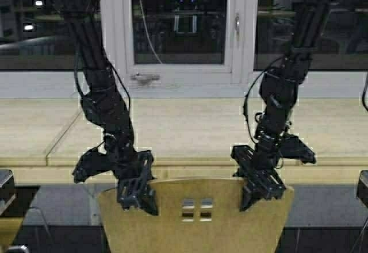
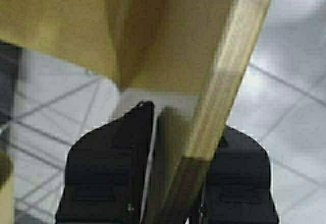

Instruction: Push the chairs under the table

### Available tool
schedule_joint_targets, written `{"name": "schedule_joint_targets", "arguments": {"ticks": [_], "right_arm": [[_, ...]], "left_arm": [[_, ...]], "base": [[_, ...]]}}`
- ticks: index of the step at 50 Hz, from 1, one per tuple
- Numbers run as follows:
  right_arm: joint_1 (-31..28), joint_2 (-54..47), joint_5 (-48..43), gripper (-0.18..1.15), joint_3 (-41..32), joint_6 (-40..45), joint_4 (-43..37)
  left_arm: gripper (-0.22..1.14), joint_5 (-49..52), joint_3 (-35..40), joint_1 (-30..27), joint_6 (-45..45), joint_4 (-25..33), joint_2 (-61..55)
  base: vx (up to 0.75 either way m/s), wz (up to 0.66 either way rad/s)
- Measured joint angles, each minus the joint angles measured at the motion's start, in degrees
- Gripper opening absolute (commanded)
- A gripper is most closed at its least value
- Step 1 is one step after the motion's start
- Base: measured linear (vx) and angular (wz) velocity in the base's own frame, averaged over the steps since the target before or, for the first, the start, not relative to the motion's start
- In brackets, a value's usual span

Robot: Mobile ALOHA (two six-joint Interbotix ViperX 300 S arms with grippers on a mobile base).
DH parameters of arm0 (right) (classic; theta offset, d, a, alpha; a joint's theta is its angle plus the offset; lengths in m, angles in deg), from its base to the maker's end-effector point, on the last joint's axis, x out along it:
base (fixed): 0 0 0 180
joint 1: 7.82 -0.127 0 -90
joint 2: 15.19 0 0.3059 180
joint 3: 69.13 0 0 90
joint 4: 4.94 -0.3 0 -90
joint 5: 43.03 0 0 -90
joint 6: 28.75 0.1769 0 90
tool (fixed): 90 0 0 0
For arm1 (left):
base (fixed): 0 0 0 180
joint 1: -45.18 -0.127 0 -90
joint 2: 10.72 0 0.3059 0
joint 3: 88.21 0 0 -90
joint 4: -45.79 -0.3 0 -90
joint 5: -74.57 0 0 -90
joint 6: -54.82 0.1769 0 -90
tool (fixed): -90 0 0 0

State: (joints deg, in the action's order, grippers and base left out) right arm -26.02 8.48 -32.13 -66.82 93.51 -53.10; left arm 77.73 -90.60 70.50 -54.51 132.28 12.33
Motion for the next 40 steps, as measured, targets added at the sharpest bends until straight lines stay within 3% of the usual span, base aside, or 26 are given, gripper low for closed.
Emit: {"name": "schedule_joint_targets", "arguments": {"ticks": [40], "right_arm": [[-2.3,1.4,-0.2,0.04,4.6,0.1,-0.3]], "left_arm": [[0.03,0.0,-6.3,0.0,0.4,-0.5,2.5]], "base": [[0.22,0.00]]}}
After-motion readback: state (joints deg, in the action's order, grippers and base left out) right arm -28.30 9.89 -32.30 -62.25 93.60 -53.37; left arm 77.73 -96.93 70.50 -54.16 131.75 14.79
